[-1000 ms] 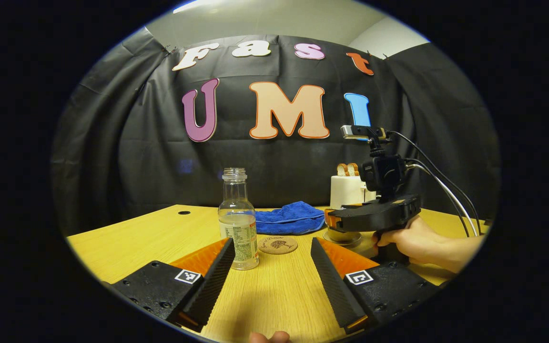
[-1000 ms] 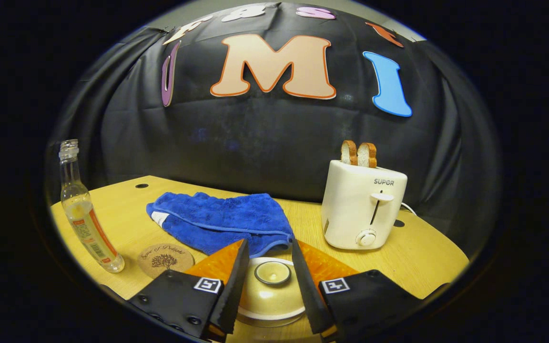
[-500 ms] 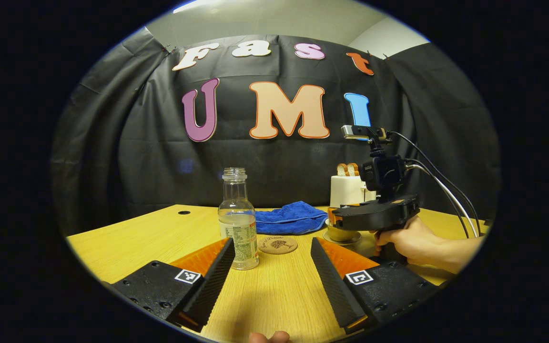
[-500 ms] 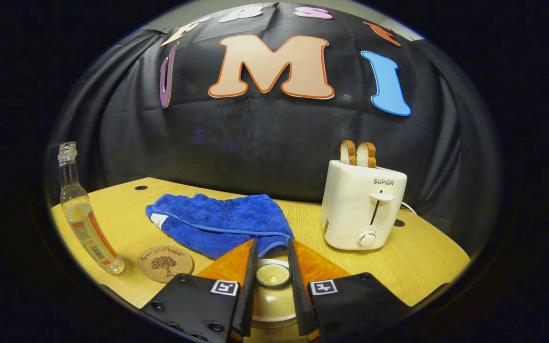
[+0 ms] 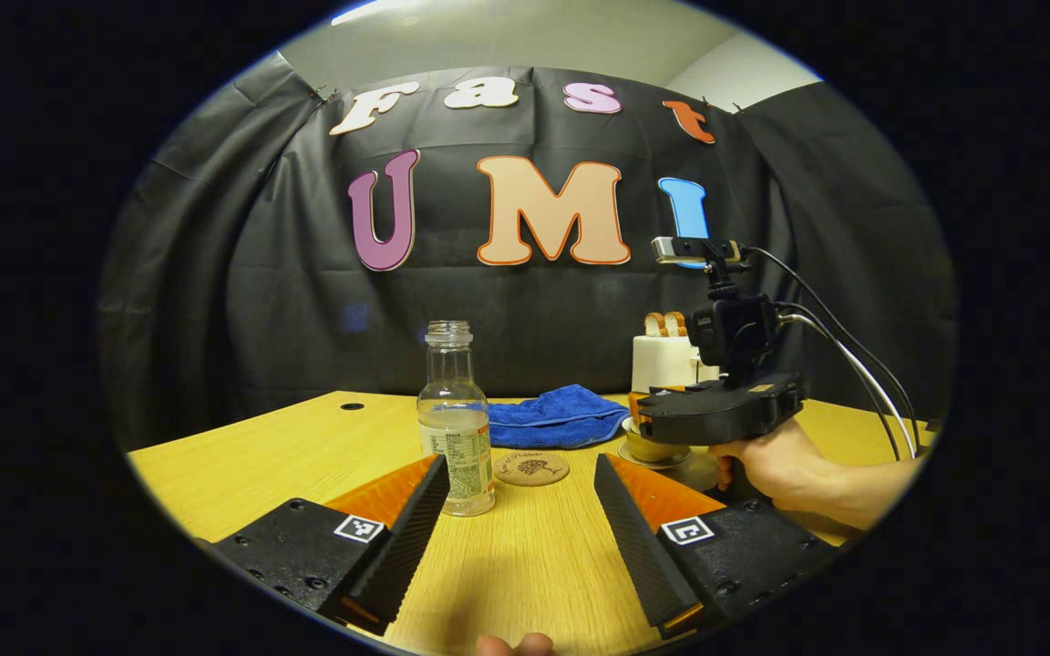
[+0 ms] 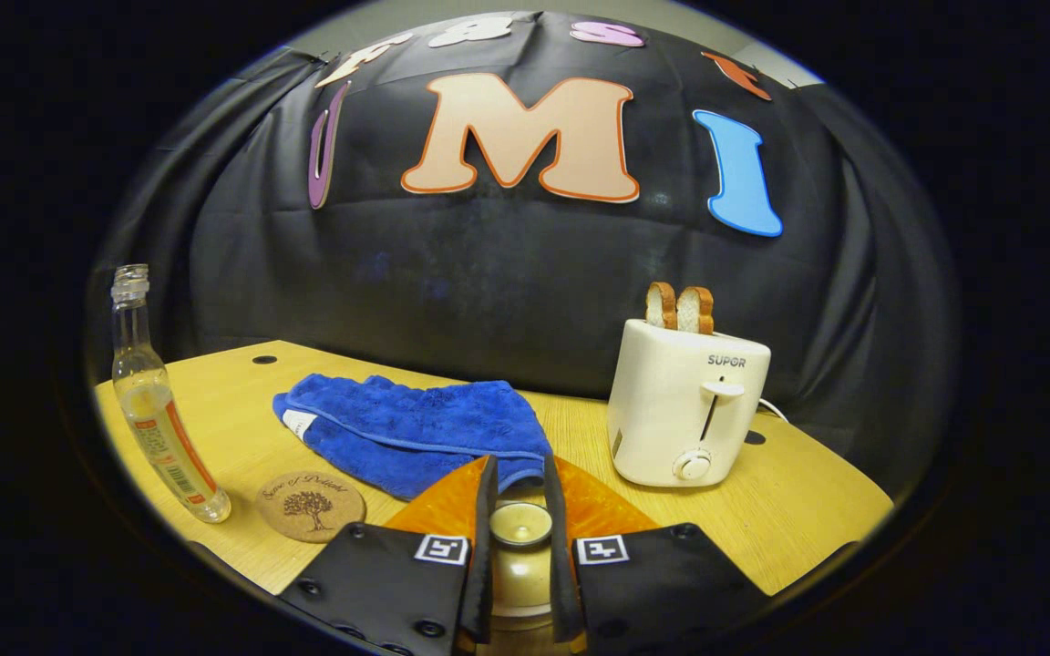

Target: Open the teacup lid with one hand, grasp the water bottle and pour water into the teacup with the other hand; after pouring, place the water bottle on the coaster and then close the teacup lid.

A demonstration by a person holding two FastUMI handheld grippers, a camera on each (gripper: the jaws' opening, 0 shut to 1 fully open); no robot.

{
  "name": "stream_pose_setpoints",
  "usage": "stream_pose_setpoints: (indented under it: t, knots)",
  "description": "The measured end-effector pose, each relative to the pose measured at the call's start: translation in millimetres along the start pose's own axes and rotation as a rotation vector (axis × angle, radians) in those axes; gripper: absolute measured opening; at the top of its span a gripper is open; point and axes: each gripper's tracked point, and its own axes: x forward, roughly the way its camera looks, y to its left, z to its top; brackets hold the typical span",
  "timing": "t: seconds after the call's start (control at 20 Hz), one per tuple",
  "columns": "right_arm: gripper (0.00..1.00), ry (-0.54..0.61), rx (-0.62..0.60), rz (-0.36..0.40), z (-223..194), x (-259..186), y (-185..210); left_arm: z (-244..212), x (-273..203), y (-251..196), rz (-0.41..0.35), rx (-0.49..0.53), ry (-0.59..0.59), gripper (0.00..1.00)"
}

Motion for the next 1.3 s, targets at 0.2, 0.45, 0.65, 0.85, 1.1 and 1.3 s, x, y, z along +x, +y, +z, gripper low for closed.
stream_pose_setpoints:
  t: [0.2,0.45,0.65,0.85,1.1,1.3]
  knots:
    - [0.29,-0.102,0.056,-0.004,15,-12,-8,1,0,0,0.001,0.000,0.000,0.94]
    - [0.31,-0.112,0.141,0.015,13,-33,-19,0,-4,10,0.044,0.001,0.001,0.94]
    - [0.29,-0.115,0.129,0.063,9,-76,-18,0,-7,17,0.068,0.003,0.001,0.94]
    - [0.29,-0.122,0.130,0.100,4,-126,-24,-1,-7,22,0.093,0.005,0.002,0.94]
    - [0.30,-0.125,0.133,0.100,-1,-166,-37,-1,8,39,0.145,0.008,0.001,0.94]
    - [0.30,-0.124,0.132,0.104,-2,-173,-39,-2,32,53,0.159,0.009,0.002,0.94]
